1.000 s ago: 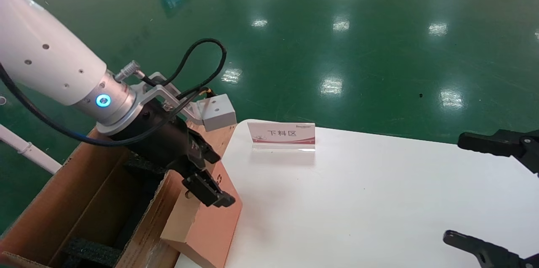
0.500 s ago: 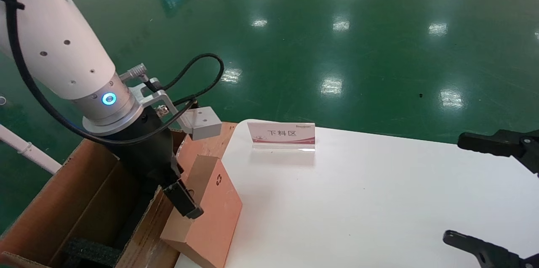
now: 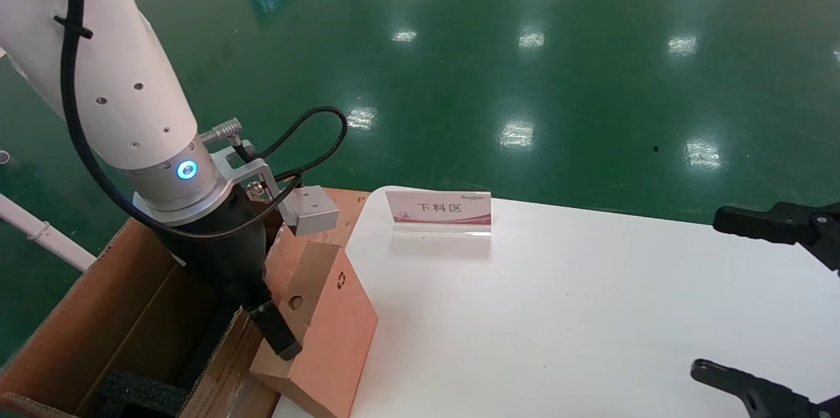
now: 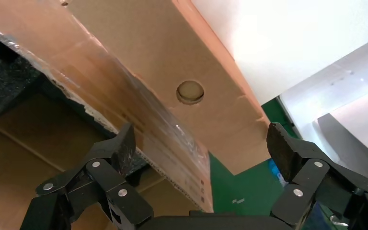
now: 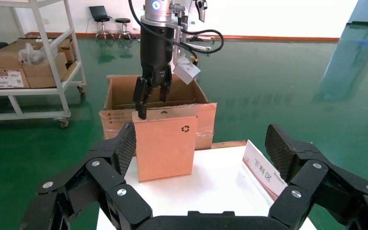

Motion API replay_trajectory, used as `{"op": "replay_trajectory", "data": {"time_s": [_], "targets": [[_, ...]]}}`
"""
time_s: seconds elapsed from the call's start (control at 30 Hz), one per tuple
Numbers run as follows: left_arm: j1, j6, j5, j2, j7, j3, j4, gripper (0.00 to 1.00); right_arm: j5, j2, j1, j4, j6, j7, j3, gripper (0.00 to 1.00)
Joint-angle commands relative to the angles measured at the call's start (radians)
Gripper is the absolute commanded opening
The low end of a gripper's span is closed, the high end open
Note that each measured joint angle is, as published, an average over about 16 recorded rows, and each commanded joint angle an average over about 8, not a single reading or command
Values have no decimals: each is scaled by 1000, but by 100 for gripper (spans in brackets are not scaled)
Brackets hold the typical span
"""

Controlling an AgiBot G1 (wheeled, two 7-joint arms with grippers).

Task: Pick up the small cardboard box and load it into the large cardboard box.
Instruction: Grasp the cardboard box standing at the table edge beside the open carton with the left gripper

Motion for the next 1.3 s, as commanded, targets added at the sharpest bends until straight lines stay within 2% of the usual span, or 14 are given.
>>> {"op": "replay_trajectory", "data": {"time_s": [0.03, 0.43, 1.0, 1.03, 1.07, 1.27, 1.3], "targets": [[-3, -10, -7, 1, -7, 10, 0, 100, 0, 0, 0, 0, 0, 0, 0, 100], [36, -82, -12, -25, 7, 22, 2, 100, 1, 0, 0, 0, 0, 0, -1, 100], [99, -179, 67, -27, -2, 47, 3, 100, 1, 1, 0, 0, 1, -1, -2, 100], [100, -181, 68, -27, -2, 47, 3, 93, 1, 1, 0, 0, 1, -1, -2, 100], [101, -182, 69, -26, -2, 48, 3, 80, 1, 1, 0, 0, 1, -1, -2, 93], [103, -184, 71, -26, -2, 48, 3, 5, 2, 1, 0, 0, 1, -1, -2, 18], [102, -184, 71, -26, -2, 48, 3, 0, 2, 1, 0, 0, 1, -1, -2, 5]]}}
